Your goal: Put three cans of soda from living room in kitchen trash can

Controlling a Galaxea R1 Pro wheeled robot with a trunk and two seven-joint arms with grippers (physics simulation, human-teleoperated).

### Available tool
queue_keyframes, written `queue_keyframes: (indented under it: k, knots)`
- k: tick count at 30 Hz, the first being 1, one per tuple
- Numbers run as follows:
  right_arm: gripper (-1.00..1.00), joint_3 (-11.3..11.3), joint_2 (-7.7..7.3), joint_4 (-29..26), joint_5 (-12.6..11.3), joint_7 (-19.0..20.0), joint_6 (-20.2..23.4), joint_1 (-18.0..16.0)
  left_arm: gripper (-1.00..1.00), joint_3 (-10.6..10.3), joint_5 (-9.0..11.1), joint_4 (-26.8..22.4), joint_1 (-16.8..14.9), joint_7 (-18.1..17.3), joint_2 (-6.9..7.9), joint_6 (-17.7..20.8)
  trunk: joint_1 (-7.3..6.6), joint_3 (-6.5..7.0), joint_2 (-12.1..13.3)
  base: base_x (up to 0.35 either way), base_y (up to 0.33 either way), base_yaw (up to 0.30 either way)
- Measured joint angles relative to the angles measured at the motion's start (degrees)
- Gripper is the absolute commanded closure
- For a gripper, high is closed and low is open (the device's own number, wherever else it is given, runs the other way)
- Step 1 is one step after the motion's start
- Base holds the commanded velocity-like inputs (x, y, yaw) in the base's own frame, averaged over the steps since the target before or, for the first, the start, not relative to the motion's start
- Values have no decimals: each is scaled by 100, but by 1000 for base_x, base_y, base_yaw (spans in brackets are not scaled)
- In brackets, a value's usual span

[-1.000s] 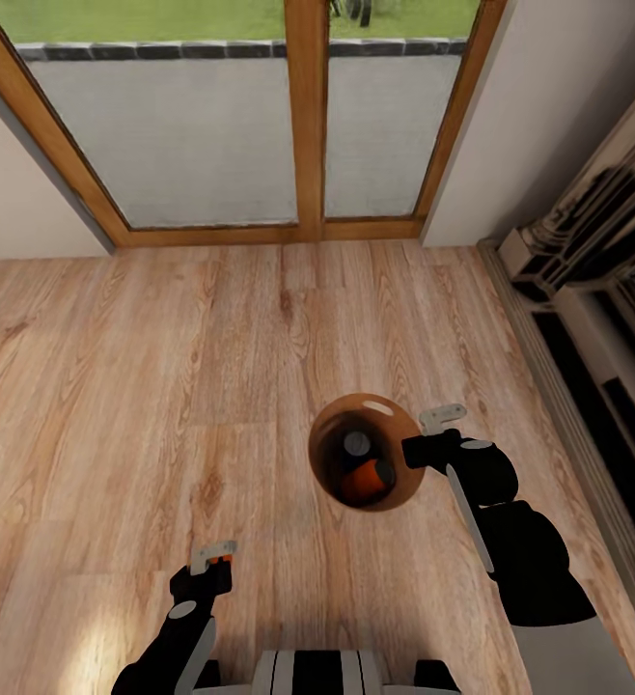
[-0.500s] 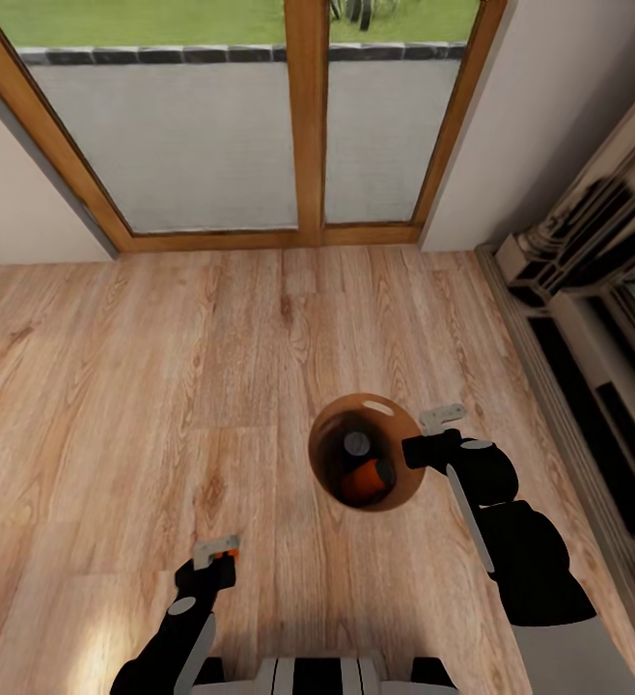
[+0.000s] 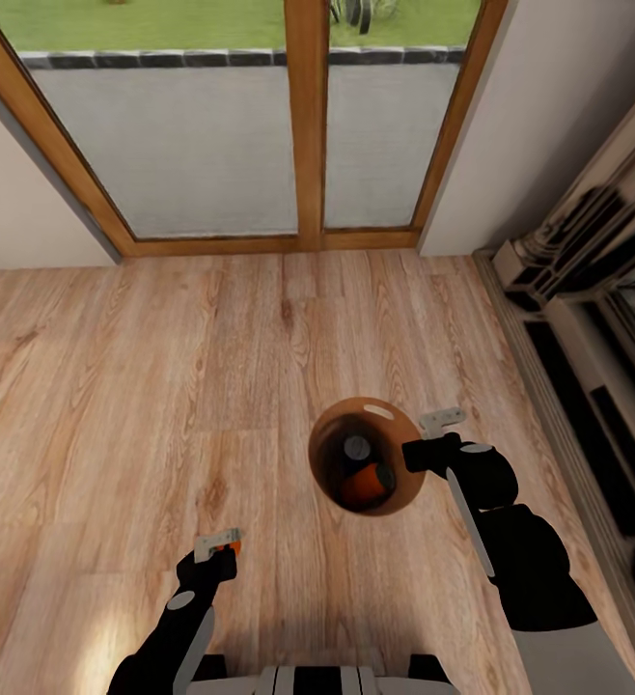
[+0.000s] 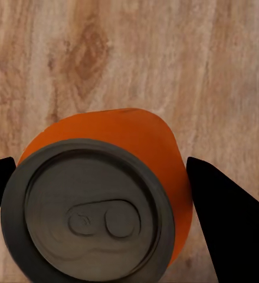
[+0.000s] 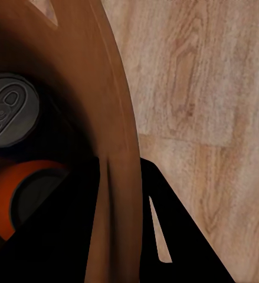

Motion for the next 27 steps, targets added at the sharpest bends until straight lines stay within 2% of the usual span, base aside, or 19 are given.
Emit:
queue_keyframes:
  k: [13, 27]
  knots:
    - [100, 0, 0, 0, 0, 0, 0, 45, 100, 9, 11, -78, 0, -7, 0, 2, -285, 259, 521, 0, 0, 0]
    - [100, 0, 0, 1, 4, 0, -3, 74, 100, 1, 17, -95, 0, -14, -5, 2, -593, 601, 1083, 0, 0, 0]
